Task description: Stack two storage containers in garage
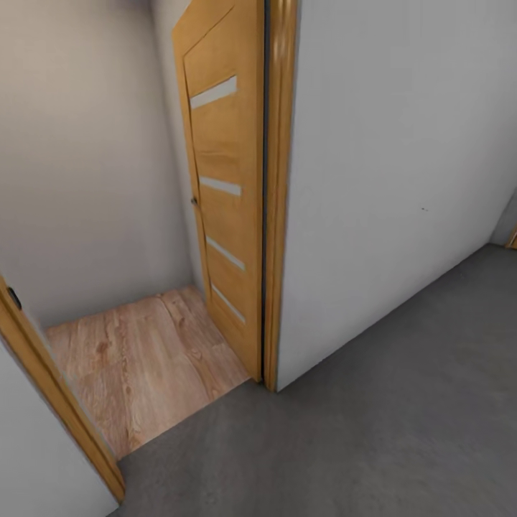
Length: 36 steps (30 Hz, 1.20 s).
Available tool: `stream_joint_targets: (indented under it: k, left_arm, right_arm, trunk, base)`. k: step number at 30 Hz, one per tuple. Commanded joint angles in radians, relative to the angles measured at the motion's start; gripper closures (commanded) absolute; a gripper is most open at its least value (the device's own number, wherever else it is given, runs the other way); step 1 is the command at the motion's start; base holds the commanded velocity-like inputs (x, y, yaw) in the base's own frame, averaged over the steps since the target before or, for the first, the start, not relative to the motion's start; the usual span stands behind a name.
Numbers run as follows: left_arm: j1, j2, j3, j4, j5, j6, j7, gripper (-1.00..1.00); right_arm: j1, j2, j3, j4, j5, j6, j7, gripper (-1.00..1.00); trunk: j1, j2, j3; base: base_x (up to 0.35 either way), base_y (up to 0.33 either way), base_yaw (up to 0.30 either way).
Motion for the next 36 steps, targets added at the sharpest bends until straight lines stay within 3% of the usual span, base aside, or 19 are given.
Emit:
stream_joint_targets:
  k: [1,21,28,36]
  left_arm:
    - [-0.001,0.0,0.0,0.001,0.008,-0.003,0.0,-1.0]
    - [-0.001,0.0,0.0,0.001,0.008,-0.003,0.0,-1.0]
    - [-0.001,0.0,0.0,0.001,0.008,-0.003,0.0,-1.0]
    - [-0.001,0.0,0.0,0.001,0.008,-0.003,0.0,-1.0]
  right_arm:
    - [-0.001,0.001,0.008,0.003,-0.009,-0.005,-0.001,-1.0]
    - [-0.001,0.002,0.008,0.003,-0.009,-0.004,-0.001,-1.0]
    - [-0.001,0.001,0.008,0.003,-0.009,-0.008,-0.001,-1.0]
    - [-0.001,0.001,0.008,0.003,-0.009,-0.007,-0.001,-1.0]
  trunk:
    - [0.001,0.0,-0.001]
    - [0.001,0.0,-0.001]
    - [0.001,0.0,-0.001]
    - [0.001,0.0,-0.001]
  base:
    - [0.321,0.0,0.0]
    - [0.321,0.0,0.003]
    - [0.288,0.0,0.197]
    - [0.054,0.0,0.265]
